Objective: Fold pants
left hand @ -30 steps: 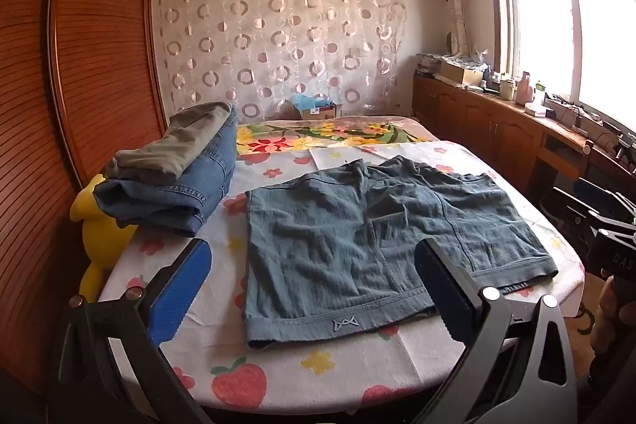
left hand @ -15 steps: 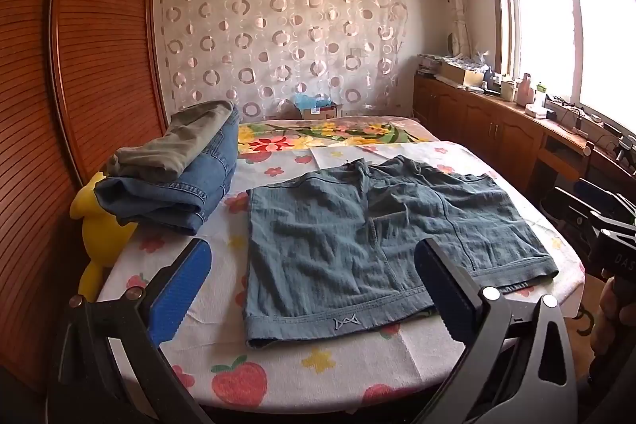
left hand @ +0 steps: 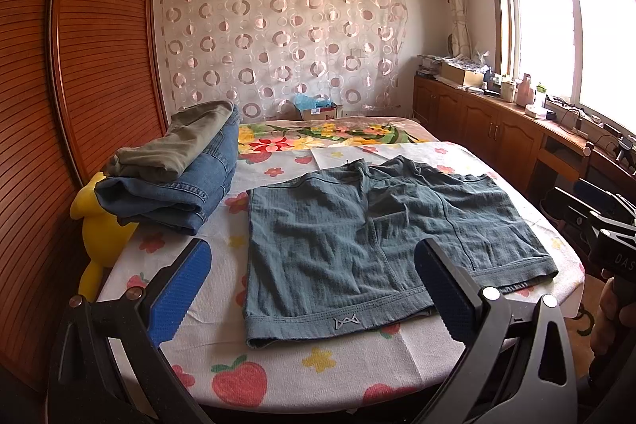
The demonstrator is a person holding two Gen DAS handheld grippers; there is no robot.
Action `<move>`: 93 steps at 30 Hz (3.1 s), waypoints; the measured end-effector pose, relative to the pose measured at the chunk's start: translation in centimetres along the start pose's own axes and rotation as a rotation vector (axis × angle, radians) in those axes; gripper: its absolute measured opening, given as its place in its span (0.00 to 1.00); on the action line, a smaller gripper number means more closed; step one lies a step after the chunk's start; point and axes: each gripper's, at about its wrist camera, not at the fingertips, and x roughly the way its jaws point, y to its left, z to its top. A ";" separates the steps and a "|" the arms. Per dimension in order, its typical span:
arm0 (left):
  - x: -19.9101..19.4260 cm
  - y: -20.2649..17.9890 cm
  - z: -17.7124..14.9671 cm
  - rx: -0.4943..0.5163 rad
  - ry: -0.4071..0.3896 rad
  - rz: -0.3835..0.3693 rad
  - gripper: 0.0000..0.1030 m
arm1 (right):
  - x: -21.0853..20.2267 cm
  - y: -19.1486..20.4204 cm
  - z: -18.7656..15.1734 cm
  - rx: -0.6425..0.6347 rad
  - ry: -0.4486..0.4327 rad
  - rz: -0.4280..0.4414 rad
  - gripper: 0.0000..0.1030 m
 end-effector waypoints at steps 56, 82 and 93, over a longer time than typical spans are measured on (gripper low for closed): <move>0.1 0.6 -0.3 -0.003 0.002 -0.007 0.99 | 0.0 0.0 0.1 0.002 -0.004 0.001 0.92; 4.9 -0.6 -0.3 0.088 0.101 -0.075 0.99 | 1.2 -2.7 0.1 0.001 0.018 -0.040 0.92; 7.0 -2.5 0.5 0.152 0.154 -0.146 0.99 | 1.9 -4.6 0.7 -0.033 0.036 -0.068 0.92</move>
